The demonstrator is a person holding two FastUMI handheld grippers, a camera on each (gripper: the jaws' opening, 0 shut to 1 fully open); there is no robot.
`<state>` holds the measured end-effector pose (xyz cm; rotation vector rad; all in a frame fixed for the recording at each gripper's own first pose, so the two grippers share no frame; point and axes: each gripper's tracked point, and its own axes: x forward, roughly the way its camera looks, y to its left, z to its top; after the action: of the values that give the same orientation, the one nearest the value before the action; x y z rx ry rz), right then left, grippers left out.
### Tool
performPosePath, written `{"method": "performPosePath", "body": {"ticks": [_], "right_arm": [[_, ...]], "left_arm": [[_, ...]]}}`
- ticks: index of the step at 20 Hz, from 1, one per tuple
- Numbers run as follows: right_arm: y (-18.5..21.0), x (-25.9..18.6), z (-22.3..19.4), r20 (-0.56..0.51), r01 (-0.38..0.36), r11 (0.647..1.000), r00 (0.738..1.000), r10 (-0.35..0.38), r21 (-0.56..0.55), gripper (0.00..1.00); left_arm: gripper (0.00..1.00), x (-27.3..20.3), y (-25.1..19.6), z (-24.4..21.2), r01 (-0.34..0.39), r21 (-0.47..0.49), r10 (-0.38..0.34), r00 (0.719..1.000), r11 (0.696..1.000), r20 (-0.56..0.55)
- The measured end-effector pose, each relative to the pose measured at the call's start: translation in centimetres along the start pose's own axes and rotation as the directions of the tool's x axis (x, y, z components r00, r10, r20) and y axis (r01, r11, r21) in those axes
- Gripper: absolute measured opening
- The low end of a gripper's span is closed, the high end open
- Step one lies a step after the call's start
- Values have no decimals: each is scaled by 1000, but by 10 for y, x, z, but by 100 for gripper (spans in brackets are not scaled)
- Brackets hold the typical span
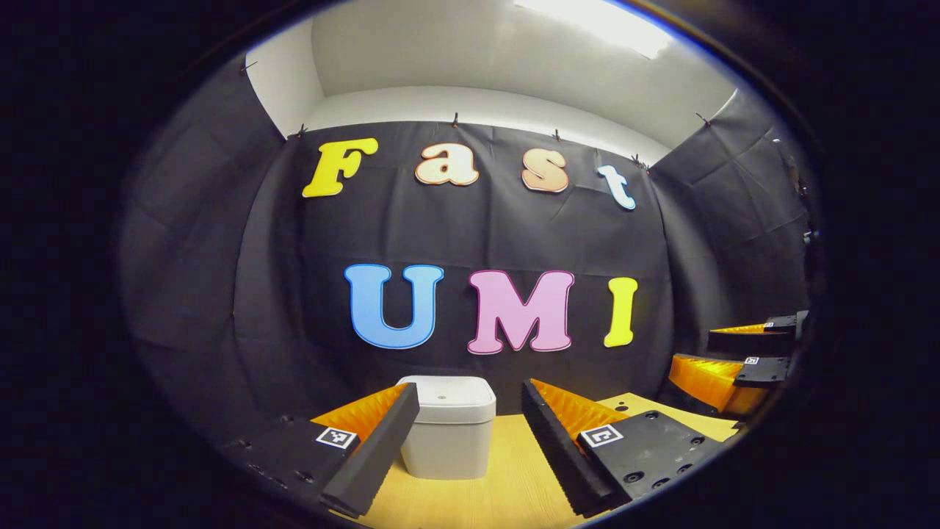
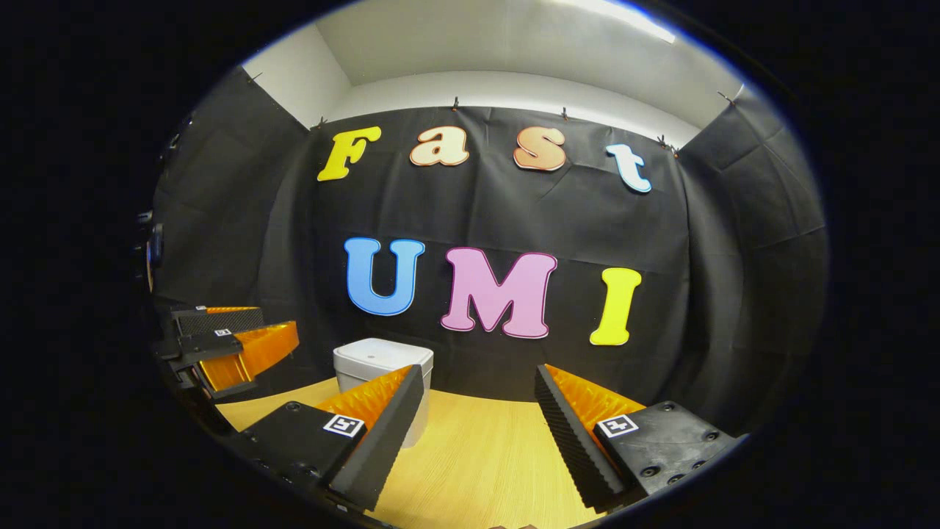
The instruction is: Press the lid of the desktop garbage bin to open it, pick up the crumpled paper on the desktop and throw it into the bin, then pick up the pop can on the desktop and drop it into the bin, and finally close the garbage bin lid.
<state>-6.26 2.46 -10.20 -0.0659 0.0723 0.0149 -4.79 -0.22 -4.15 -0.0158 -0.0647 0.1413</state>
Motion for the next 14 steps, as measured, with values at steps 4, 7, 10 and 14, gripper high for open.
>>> {"method": "performPosePath", "body": {"ticks": [4,7,10,14], "right_arm": [[-5,-3,-3,-6,19,1000,1000,-18,25,98],[-9,-3,-6,-20,28,999,999,-27,36,98],[-10,-6,-8,-23,37,999,999,-36,33,98],[-6,-8,-9,-23,35,999,999,-34,29,98]], "left_arm": [[95,-2,-6,2,8,11,-8,1000,1000,2],[94,-6,-17,4,29,13,-29,1000,1000,10],[94,-8,-21,-1,38,7,-38,999,999,-2],[95,-11,-19,-10,37,5,-37,999,999,-28]]}}
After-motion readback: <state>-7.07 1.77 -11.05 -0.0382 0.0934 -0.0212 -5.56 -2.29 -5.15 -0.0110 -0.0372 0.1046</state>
